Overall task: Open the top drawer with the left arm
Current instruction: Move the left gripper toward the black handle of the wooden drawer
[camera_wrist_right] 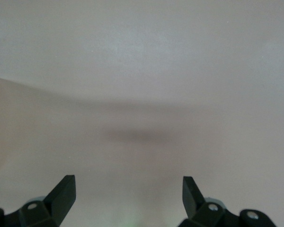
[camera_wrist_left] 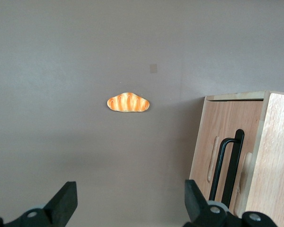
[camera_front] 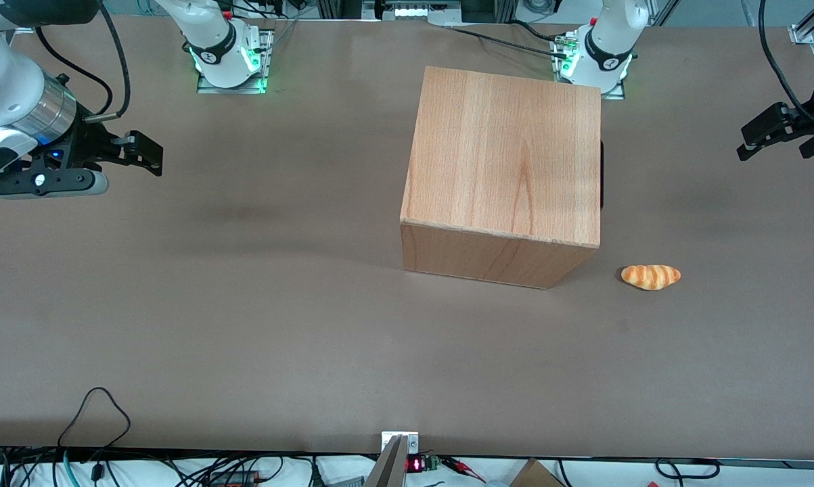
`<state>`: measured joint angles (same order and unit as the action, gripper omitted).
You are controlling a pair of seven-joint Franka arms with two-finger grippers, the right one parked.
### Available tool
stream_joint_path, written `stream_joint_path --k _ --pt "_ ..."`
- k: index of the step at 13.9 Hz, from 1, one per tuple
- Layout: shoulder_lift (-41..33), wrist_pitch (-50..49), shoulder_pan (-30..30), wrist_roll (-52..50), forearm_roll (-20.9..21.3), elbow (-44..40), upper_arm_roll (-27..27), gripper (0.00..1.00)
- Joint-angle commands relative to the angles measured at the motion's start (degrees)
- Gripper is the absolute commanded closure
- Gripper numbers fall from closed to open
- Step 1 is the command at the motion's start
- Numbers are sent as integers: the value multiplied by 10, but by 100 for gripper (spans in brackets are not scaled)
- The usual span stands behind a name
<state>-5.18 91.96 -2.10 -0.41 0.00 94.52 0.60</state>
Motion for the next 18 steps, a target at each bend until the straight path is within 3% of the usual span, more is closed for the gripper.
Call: stream_joint_path --k 1,7,11,18 --pt "3 -27 1 37 0 -18 -2 0" --pt "17 -35 -1 38 -9 -37 0 0" --pt "32 -35 -4 44 -23 -8 0 0" --pt "47 46 -20 74 -110 99 -3 0"
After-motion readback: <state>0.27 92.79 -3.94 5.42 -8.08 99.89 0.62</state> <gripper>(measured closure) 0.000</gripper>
